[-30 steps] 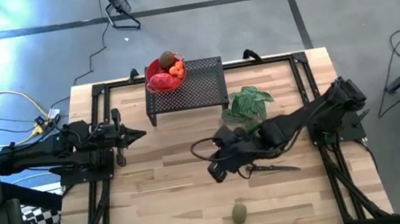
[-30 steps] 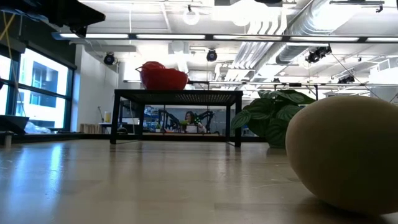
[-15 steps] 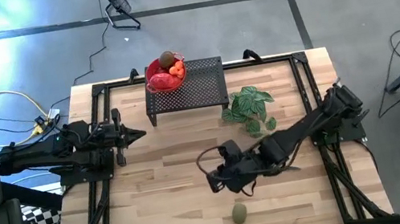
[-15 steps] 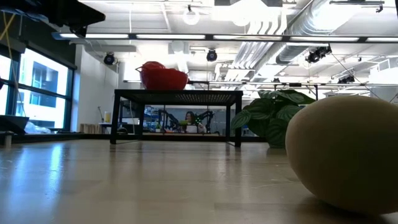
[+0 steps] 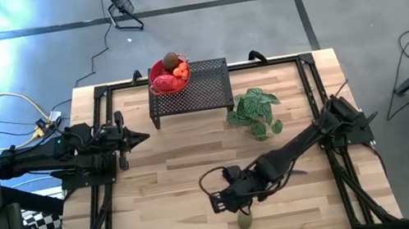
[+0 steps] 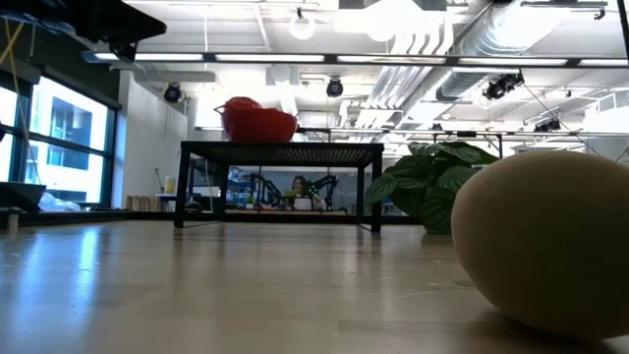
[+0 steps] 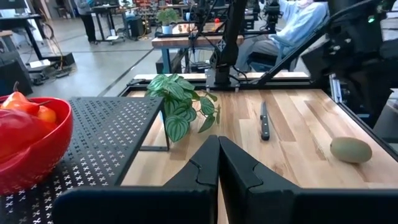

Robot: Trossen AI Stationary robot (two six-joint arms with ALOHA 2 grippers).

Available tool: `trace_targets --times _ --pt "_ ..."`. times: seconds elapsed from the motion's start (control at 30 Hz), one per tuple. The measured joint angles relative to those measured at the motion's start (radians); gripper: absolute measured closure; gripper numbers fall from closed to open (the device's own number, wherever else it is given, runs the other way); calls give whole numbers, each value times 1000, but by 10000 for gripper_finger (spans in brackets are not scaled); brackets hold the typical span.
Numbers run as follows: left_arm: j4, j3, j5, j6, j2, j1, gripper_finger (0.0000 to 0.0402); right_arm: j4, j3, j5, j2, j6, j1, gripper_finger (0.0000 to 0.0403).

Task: Pick & Place Fruit
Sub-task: Put the brown kiwi in the red strainer bowl on the shelf

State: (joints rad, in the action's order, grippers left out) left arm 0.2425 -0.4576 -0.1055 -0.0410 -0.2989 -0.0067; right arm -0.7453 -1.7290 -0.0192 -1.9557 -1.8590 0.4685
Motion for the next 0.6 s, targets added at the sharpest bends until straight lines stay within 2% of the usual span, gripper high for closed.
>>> trace_targets --times 0.27,0.37,0.6 --pt "0 0 0 3 0 0 401 -125 0 152 4 -221 58 400" --pt "0 0 0 3 0 0 402 -133 0 153 3 -288 84 400" --pt "-10 0 0 3 0 0 402 -169 0 125 3 -287 115 391"
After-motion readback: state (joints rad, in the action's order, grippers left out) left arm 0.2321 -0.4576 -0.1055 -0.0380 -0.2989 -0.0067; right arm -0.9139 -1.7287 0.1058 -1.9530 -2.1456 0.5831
